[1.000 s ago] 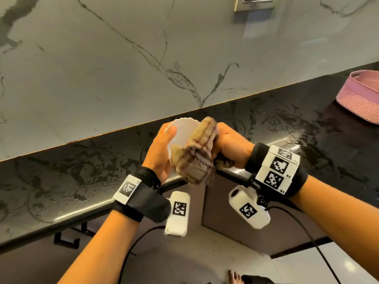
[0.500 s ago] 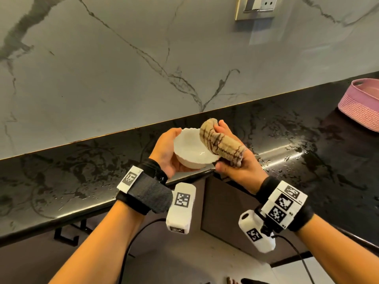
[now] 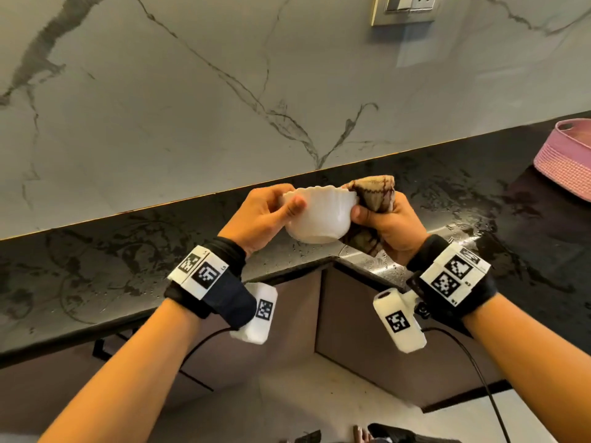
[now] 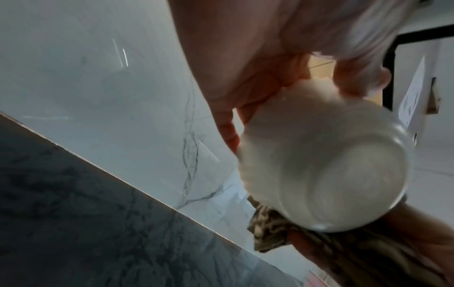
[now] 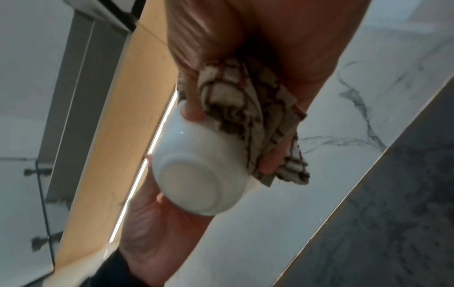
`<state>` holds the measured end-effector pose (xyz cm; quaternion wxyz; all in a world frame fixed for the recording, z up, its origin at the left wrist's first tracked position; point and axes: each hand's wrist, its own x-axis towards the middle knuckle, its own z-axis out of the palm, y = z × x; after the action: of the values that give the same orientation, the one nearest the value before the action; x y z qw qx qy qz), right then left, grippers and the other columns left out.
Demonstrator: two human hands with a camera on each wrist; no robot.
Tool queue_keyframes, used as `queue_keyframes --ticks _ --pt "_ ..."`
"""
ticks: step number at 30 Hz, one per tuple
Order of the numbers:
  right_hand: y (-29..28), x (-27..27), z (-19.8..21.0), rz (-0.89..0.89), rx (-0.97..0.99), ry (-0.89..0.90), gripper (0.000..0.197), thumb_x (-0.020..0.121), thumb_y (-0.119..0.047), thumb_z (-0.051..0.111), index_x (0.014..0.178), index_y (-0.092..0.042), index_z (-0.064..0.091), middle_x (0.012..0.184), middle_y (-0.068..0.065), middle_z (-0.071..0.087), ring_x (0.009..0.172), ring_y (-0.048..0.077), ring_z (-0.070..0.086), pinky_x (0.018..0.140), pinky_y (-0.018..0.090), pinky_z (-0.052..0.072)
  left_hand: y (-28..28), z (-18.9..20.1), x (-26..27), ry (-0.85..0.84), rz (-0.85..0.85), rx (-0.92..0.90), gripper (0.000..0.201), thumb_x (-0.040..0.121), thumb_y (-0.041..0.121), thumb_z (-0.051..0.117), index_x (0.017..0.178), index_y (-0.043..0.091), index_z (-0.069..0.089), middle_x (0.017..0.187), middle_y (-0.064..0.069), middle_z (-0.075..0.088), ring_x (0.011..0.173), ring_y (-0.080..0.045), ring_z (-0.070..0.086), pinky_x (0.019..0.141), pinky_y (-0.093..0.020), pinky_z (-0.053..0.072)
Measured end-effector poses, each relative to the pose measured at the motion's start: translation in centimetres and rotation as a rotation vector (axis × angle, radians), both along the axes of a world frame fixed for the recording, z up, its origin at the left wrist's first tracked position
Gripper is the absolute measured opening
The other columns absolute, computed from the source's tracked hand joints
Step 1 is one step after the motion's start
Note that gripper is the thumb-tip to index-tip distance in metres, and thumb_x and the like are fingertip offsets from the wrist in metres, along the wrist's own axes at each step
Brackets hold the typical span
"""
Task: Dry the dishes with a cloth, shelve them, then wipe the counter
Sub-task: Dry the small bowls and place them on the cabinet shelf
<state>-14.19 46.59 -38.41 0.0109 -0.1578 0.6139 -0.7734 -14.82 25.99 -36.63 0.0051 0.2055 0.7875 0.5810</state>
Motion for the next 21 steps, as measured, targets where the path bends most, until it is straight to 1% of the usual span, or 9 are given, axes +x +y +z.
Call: queue_keyframes --ticks 2,5,8,10,11,13,17,19,21 --pt "-0.5 -0.4 -0.4 -0.118 -0.005 -0.082 0.023 0.081 0.0 0.06 0.092 -0.018 0.069 0.081 -0.01 0.073 0.08 0.006 0.068 0.07 0.028 0.057 0.0 -0.1 0.4 -0.066 -0.005 0.039 0.063 0.075 0.066 0.058 0.082 0.003 0.063 0.077 -0.007 0.054 0.072 -0.013 0.048 0.065 -0.021 0.04" --pt "-1.6 -0.5 -0.3 -0.411 0.092 0.038 0.024 0.086 0.005 0.056 0.1 -0.013 0.064 0.093 -0.008 0.073 0.092 0.003 0.065 0.09 0.034 0.052 1.8 -1.4 1.0 -0.191 0.188 0.02 0.026 0.096 0.023 0.048 0.081 0.008 0.062 0.079 -0.006 0.057 0.075 -0.018 0.049 0.067 -0.029 0.041" --pt "-3.4 0.9 -1.3 -0.49 0.495 0.582 0.034 0.08 -0.007 0.053 0.114 -0.008 0.057 0.122 0.021 0.055 0.119 0.021 0.047 0.112 0.024 0.031 2.7 -2.5 1.1 -0.366 0.341 0.205 0.029 0.098 0.016 0.043 0.077 0.006 0.06 0.081 -0.012 0.054 0.079 -0.022 0.046 0.071 -0.033 0.037" --pt "-4.6 2.0 -3.8 -0.386 0.866 0.819 0.049 0.083 -0.024 0.051 0.131 -0.019 0.042 0.141 0.016 0.036 0.135 0.035 0.03 0.115 0.044 0.023 2.6 -2.1 1.2 -0.581 0.24 0.459 0.03 0.094 0.018 0.038 0.086 0.005 0.064 0.09 -0.015 0.062 0.087 -0.027 0.057 0.08 -0.035 0.047" --pt "-5.1 2.4 -4.9 -0.36 0.993 0.817 0.058 0.084 -0.037 0.05 0.138 -0.025 0.031 0.148 0.01 0.024 0.14 0.04 0.019 0.112 0.057 0.021 2.4 -2.0 1.3 -0.679 0.175 0.549 0.036 0.091 0.022 0.037 0.098 0.004 0.067 0.103 -0.015 0.067 0.098 -0.029 0.062 0.09 -0.04 0.049" --pt "-5.3 2.2 -6.1 -0.375 1.064 0.779 0.065 0.085 -0.063 0.037 0.142 -0.035 0.02 0.151 0.003 0.014 0.141 0.041 0.01 0.107 0.065 0.021 2.6 -1.7 1.6 -0.66 0.138 0.579 0.043 0.088 0.025 0.036 0.114 0.005 0.064 0.118 -0.017 0.065 0.111 -0.031 0.062 0.098 -0.047 0.048" --pt "-5.6 0.2 -2.2 -0.39 0.678 0.671 0.073 0.082 -0.074 0.029 0.134 -0.025 0.045 0.14 0.005 0.038 0.131 0.023 0.036 0.109 0.044 0.031 3.2 -0.4 2.7 -0.323 0.264 0.438 0.029 0.098 0.005 0.038 0.091 0.011 0.065 0.083 -0.005 0.068 0.078 -0.015 0.063 0.066 -0.023 0.055" --pt "-5.8 -1.2 -0.1 -0.237 0.315 0.441 0.083 0.076 -0.076 0.038 0.129 -0.014 0.052 0.129 -0.001 0.051 0.121 0.009 0.048 0.105 0.03 0.038 3.3 0.0 2.8 -0.178 0.233 0.37 0.019 0.095 0.014 0.048 0.086 0.009 0.064 0.082 -0.011 0.062 0.076 -0.018 0.057 0.067 -0.027 0.049" --pt "-5.4 -2.5 1.4 -0.045 -0.089 0.184 0.083 0.07 -0.074 0.05 0.122 -0.01 0.055 0.122 0.005 0.058 0.113 0.017 0.055 0.099 0.035 0.044 3.5 0.3 2.9 0.014 0.206 0.226 0.032 0.085 0.027 0.052 0.082 -0.004 0.061 0.079 -0.014 0.054 0.073 -0.021 0.048 0.067 -0.031 0.04"
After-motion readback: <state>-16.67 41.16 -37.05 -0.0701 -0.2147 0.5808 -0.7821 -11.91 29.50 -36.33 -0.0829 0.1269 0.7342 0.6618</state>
